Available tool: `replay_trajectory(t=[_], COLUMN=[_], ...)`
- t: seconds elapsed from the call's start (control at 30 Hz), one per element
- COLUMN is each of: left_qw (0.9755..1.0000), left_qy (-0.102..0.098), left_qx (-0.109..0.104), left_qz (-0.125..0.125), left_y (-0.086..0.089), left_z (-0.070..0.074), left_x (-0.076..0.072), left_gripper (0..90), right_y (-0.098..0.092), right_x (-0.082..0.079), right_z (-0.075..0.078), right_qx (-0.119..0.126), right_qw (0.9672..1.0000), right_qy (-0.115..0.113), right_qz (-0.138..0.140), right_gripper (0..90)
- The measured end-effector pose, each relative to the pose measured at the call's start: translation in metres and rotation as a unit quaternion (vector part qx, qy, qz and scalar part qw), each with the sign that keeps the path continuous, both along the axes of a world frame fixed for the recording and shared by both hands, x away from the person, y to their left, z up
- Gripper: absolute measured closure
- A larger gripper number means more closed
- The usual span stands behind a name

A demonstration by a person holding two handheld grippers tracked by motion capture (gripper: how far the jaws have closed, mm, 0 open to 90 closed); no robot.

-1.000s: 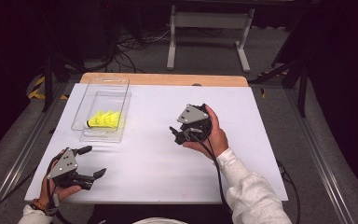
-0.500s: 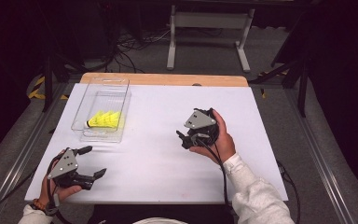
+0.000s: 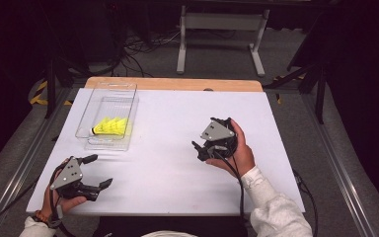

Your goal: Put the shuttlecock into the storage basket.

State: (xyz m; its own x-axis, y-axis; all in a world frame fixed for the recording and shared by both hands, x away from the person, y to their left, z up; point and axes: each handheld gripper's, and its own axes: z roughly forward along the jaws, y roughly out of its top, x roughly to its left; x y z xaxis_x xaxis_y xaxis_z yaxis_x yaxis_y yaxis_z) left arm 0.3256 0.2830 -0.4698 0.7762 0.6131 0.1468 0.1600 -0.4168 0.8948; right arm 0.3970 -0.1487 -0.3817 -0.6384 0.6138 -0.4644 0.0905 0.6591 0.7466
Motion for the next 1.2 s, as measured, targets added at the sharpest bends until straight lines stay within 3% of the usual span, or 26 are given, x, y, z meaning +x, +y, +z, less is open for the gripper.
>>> replay_trajectory(t=[1.2], left_qw=[1.0000], left_qy=[0.000], left_qx=[0.003], left_qz=[0.001], left_y=[-0.001], left_z=[0.000], left_x=[0.000], left_gripper=[7.3], right_y=[-0.027], right_x=[-0.017], right_z=[-0.021], right_qx=[-0.001], right_qw=[0.9999], right_qy=[0.011], right_qz=[-0.008], right_gripper=[7.8])
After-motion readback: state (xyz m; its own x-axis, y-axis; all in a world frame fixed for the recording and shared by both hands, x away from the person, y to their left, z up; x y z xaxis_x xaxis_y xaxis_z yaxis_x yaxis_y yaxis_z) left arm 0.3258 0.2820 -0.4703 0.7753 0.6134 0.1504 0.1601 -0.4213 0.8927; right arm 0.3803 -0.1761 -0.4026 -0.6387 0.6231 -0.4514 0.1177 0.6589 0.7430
